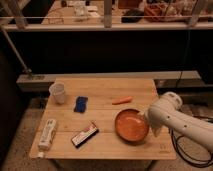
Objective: Pick up the ceramic bowl
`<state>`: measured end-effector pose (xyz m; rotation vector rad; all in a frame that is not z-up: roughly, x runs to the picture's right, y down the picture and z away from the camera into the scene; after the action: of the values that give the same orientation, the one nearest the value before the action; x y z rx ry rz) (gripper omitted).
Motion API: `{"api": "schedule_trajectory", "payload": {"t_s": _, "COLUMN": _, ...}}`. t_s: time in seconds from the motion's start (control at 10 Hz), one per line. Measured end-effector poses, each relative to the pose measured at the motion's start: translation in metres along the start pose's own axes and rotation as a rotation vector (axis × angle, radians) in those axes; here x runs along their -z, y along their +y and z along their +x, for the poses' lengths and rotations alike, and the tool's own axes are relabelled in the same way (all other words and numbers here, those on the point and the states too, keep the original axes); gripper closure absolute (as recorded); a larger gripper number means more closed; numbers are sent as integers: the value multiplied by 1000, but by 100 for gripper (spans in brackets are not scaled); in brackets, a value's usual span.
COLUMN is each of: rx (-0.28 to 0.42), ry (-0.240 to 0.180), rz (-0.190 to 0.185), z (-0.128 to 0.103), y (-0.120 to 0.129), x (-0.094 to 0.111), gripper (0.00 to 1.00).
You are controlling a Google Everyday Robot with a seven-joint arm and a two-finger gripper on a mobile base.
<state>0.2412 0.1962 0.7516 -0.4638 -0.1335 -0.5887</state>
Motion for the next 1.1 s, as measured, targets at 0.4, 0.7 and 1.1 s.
{"api": "schedule_trajectory", "payload": {"t_s": 0.4, "rx": 44, "ry": -20, "rz": 0, "z": -5, "y": -1, "x": -13, "gripper": 20}}
{"api": "schedule_trajectory", "payload": {"t_s": 0.7, "rx": 77, "ry": -35, "rz": -2, "z": -6, "y": 1, "x": -20, "gripper": 20}}
{"api": "schedule_trajectory", "payload": {"t_s": 1.1, "rx": 110, "ry": -53, "rz": -2, "z": -9, "y": 1, "x": -30, "gripper": 20}}
